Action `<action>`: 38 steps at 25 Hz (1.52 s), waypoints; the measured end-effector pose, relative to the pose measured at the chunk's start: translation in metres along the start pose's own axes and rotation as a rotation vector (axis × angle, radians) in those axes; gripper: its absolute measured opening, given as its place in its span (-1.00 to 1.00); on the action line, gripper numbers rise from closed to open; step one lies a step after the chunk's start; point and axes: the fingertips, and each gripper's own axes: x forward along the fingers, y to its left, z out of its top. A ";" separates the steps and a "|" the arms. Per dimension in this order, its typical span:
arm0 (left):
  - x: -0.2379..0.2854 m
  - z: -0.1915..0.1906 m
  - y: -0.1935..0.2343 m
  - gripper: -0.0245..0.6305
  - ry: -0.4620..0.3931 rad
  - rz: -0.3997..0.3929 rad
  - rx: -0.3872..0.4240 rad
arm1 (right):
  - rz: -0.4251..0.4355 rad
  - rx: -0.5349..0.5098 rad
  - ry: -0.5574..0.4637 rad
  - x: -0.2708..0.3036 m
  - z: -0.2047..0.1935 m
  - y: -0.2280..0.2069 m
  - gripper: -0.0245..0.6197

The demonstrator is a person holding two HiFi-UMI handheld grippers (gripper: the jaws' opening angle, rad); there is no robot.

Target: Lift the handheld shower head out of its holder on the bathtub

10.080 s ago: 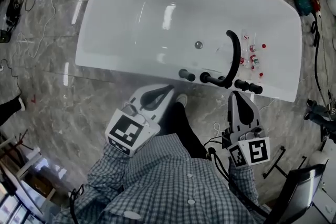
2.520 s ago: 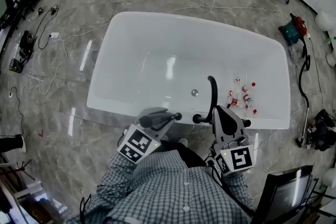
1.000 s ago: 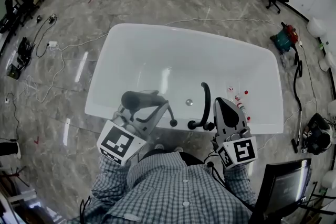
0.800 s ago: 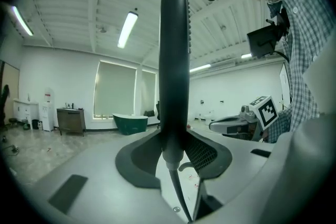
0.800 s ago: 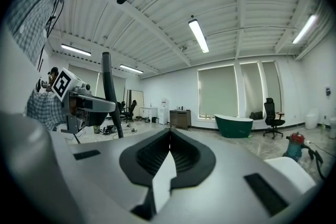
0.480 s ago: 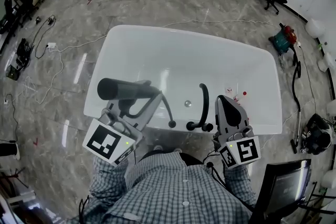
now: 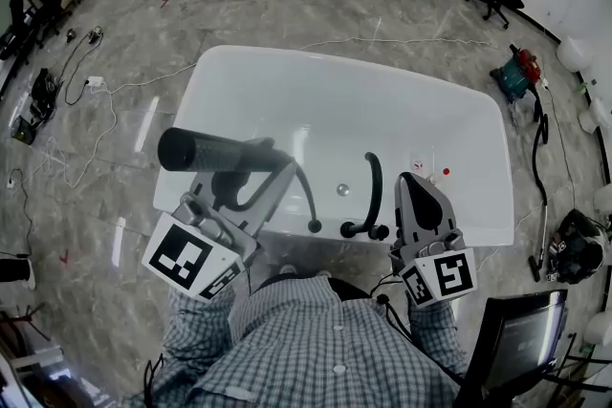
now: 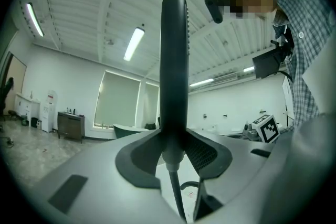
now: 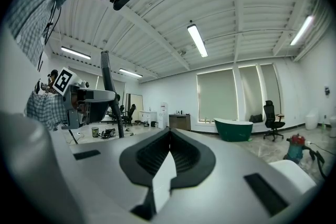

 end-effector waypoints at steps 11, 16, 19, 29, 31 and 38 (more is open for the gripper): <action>0.000 -0.001 0.000 -0.50 0.001 0.006 -0.001 | 0.012 -0.029 -0.005 0.001 0.005 0.002 -0.88; 0.000 0.001 -0.001 -0.50 0.010 0.004 0.004 | 0.011 -0.040 0.003 0.002 0.006 0.002 -0.88; 0.000 0.003 -0.001 -0.50 0.009 0.006 0.003 | 0.020 -0.042 0.008 0.002 0.008 0.003 -0.88; 0.000 0.000 0.000 -0.50 0.007 0.001 -0.012 | 0.027 -0.039 0.011 0.005 0.004 0.005 -0.88; 0.000 0.000 0.001 -0.50 0.007 -0.001 -0.012 | 0.025 -0.039 0.012 0.005 0.003 0.004 -0.88; 0.001 -0.001 0.000 -0.50 0.011 -0.006 -0.011 | 0.029 -0.033 0.019 0.007 0.001 0.004 -0.88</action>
